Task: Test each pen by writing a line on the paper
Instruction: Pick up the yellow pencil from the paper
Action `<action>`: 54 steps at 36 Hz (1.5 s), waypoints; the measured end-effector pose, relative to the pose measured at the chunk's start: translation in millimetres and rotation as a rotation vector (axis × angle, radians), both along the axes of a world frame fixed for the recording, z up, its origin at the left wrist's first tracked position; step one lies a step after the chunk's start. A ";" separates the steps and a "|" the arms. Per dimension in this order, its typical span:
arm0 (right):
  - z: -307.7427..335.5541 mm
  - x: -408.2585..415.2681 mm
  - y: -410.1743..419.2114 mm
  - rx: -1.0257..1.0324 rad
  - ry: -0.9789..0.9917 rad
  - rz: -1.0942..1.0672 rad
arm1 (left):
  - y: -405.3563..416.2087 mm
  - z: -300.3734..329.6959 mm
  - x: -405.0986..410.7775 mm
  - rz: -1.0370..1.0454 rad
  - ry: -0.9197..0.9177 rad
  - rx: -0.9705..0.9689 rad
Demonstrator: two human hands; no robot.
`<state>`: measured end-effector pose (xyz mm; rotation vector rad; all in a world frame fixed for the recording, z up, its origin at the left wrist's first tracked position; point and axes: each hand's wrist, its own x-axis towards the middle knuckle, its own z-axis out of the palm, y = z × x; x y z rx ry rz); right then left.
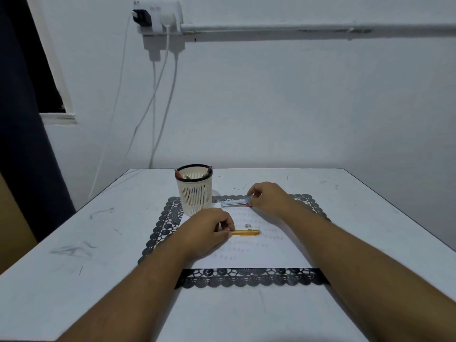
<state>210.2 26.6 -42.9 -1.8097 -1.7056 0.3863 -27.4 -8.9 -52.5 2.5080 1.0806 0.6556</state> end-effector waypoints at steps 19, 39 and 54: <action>-5.8 -3.9 8.6 0.033 -0.110 0.048 | 1.6 -0.1 -0.2 0.009 -0.045 -0.034; 22.1 -30.2 -73.0 0.112 0.474 0.195 | 6.3 3.8 3.8 0.105 -0.118 0.544; 20.2 -30.9 -77.9 -0.121 1.139 0.264 | 10.3 0.5 1.1 0.083 -0.223 0.569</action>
